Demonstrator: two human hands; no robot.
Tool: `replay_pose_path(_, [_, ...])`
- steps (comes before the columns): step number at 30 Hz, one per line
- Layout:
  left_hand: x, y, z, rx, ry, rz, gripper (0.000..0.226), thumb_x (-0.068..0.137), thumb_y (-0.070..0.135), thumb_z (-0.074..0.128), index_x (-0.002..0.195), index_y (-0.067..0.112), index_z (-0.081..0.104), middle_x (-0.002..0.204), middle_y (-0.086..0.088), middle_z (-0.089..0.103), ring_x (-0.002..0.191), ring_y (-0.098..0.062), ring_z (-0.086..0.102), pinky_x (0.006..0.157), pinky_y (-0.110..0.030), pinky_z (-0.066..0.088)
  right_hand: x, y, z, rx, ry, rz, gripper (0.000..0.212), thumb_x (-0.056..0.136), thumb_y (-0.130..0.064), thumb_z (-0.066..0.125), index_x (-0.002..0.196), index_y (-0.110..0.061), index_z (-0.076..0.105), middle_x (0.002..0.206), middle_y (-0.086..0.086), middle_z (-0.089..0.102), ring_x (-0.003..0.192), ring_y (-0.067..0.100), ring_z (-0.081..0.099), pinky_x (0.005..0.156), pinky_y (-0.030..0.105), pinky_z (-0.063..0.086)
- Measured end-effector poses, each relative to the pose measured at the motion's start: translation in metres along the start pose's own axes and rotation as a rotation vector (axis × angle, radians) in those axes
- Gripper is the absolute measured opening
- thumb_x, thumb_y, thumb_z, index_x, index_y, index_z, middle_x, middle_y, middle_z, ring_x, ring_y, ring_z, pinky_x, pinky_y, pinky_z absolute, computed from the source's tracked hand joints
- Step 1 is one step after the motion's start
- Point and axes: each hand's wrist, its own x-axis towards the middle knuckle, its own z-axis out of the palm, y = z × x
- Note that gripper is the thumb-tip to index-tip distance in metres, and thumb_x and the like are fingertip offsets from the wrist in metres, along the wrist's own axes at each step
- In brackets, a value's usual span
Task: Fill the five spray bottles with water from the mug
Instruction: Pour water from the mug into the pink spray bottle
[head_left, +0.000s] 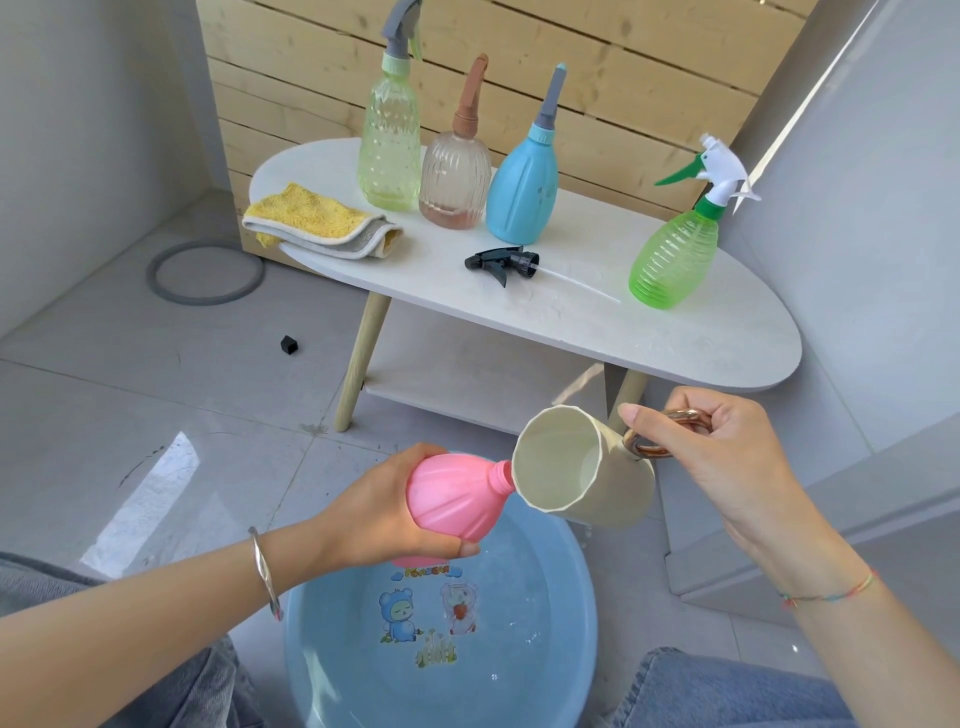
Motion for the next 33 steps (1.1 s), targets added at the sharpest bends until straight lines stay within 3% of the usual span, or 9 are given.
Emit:
replay_pose_path(8, [-0.0003, -0.0006, 0.0015, 0.009, -0.005, -0.014, 0.093, 0.04, 0.064, 0.085, 0.122, 0.037, 0.048, 0.109, 0.015, 0.062, 0.094, -0.003, 0.065, 0.074, -0.017, 0.055, 0.0003, 0.001, 0.0003, 0.0, 0.003, -0.006, 0.045, 0.075, -0.02, 0.078, 0.054, -0.001, 0.045, 0.071, 0.037, 0.056, 0.065, 0.02, 0.043, 0.065, 0.031, 0.03])
replay_pose_path(13, [0.0, -0.0008, 0.0024, 0.026, -0.002, -0.017, 0.095, 0.039, 0.068, 0.083, 0.122, 0.038, 0.048, 0.109, 0.016, 0.062, 0.095, -0.005, 0.065, 0.081, -0.025, 0.057, 0.0002, 0.0021, 0.0011, -0.008, -0.004, -0.008, 0.044, 0.075, -0.022, 0.078, 0.055, 0.0, 0.046, 0.07, 0.035, 0.057, 0.065, 0.02, 0.046, 0.067, 0.03, 0.032])
replay_pose_path(21, [-0.0005, -0.0018, 0.0033, 0.024, 0.003, -0.015, 0.091, 0.039, 0.068, 0.083, 0.118, 0.04, 0.049, 0.106, 0.016, 0.064, 0.094, -0.005, 0.065, 0.082, -0.029, 0.057, 0.0006, -0.0024, 0.0026, -0.023, -0.017, -0.03, 0.044, 0.076, -0.019, 0.078, 0.043, -0.017, 0.049, 0.066, 0.027, 0.063, 0.065, 0.02, 0.049, 0.065, 0.03, 0.034])
replay_pose_path(28, [-0.0016, -0.0034, 0.0043, 0.028, 0.001, -0.015, 0.092, 0.039, 0.068, 0.083, 0.119, 0.04, 0.048, 0.108, 0.015, 0.063, 0.096, -0.006, 0.064, 0.082, -0.029, 0.057, 0.0009, -0.0017, 0.0035, -0.037, -0.011, -0.047, 0.044, 0.075, -0.021, 0.078, 0.046, -0.014, 0.047, 0.063, 0.029, 0.058, 0.062, 0.019, 0.047, 0.057, 0.025, 0.034])
replay_pose_path(33, [-0.0029, -0.0061, 0.0079, -0.011, 0.01, -0.028, 0.09, 0.039, 0.064, 0.086, 0.118, 0.041, 0.049, 0.108, 0.015, 0.063, 0.095, -0.007, 0.066, 0.081, -0.03, 0.058, 0.0011, -0.0013, 0.0038, -0.055, -0.025, -0.05, 0.048, 0.071, -0.029, 0.082, 0.051, -0.007, 0.045, 0.069, 0.034, 0.057, 0.064, 0.022, 0.048, 0.065, 0.031, 0.034])
